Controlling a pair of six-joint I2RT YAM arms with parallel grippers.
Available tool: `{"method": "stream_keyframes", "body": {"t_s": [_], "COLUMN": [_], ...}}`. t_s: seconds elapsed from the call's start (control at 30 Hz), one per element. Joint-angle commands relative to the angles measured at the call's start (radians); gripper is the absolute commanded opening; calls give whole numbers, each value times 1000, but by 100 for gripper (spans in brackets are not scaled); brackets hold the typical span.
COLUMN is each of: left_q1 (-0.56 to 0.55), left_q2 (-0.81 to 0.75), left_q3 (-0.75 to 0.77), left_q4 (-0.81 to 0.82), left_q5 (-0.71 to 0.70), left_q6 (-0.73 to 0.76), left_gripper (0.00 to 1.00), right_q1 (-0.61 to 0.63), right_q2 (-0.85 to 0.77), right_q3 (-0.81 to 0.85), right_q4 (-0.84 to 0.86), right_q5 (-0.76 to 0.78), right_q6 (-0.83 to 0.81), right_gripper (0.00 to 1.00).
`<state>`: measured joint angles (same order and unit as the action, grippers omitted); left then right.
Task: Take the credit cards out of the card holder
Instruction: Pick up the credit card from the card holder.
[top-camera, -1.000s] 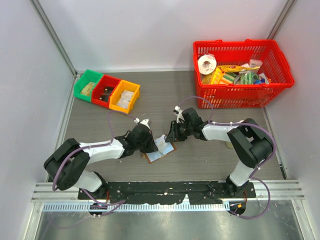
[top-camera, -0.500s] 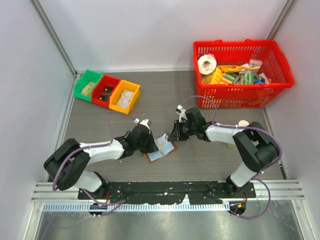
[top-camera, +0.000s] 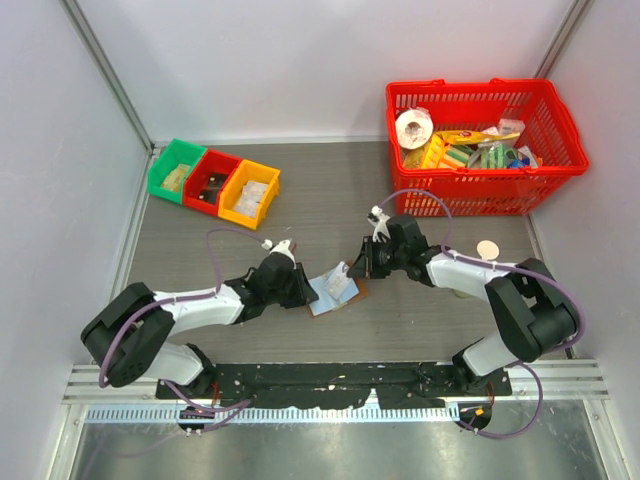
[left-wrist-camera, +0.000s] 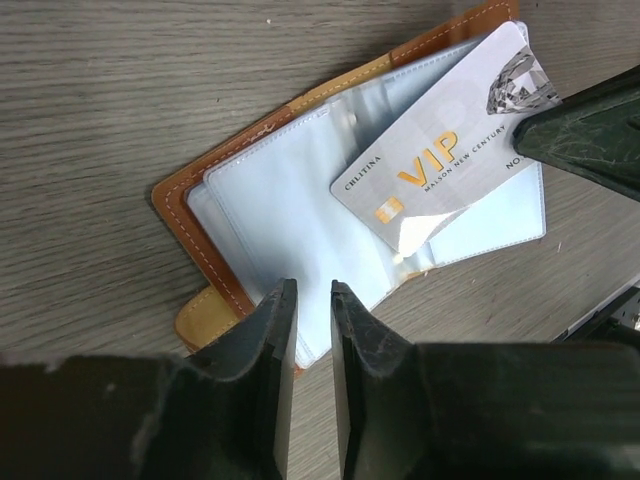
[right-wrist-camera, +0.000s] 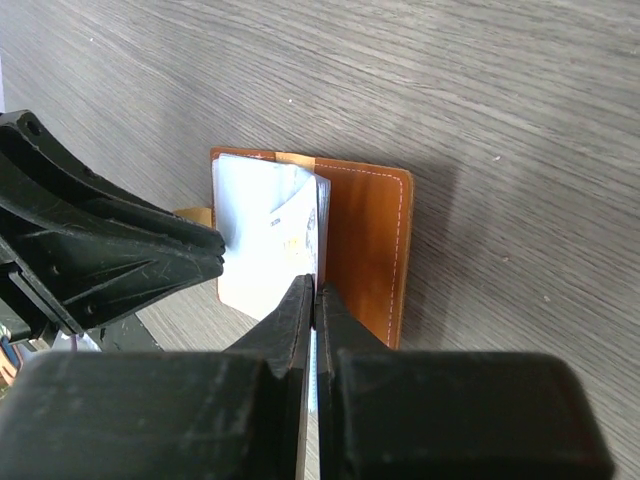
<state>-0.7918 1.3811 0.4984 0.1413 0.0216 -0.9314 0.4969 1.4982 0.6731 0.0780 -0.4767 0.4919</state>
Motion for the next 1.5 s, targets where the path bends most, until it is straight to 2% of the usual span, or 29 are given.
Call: {"method": "stream_keyframes", "body": {"t_s": [0.0,0.17,0.37,0.63,0.73,1.03,1.17,1.27,1.37,1.47], "left_q1": [3,2,2,2,2,2,3,3,3,3], "left_q2": [42,61,32,29,18,-100,-158,-218,-280,-339], "left_q3": [-15,-18,-8,-9,-12,-6,11,19,11,-18], "left_q4": [-9,-34,-107,-121,-123,-95,-80,-42,53,179], "left_q5": [-31,-40,-78,-86,-92,-130,-150,-161,-160,-146], "left_q6": [-1,-17,3,5,2,-23,-21,-23,-36,-56], "left_gripper": [20,8,1,0,0,3,11,25,45,66], "right_q1": [-11,-17,-46,-66,-77,-93,-96,-95,-95,-90], "right_q2": [-6,10,7,22,-6,-259,-372,-459,-530,-611], "right_q3": [-15,-49,-76,-92,-99,-106,-116,-148,-210,-309], "right_q4": [20,43,46,59,59,29,45,109,221,414], "right_q5": [44,72,87,73,72,88,119,131,153,196], "right_q6": [-23,-13,-19,-22,-10,66,131,189,319,472], "right_gripper": [2,7,11,12,2,1,1,1,1,1]}}
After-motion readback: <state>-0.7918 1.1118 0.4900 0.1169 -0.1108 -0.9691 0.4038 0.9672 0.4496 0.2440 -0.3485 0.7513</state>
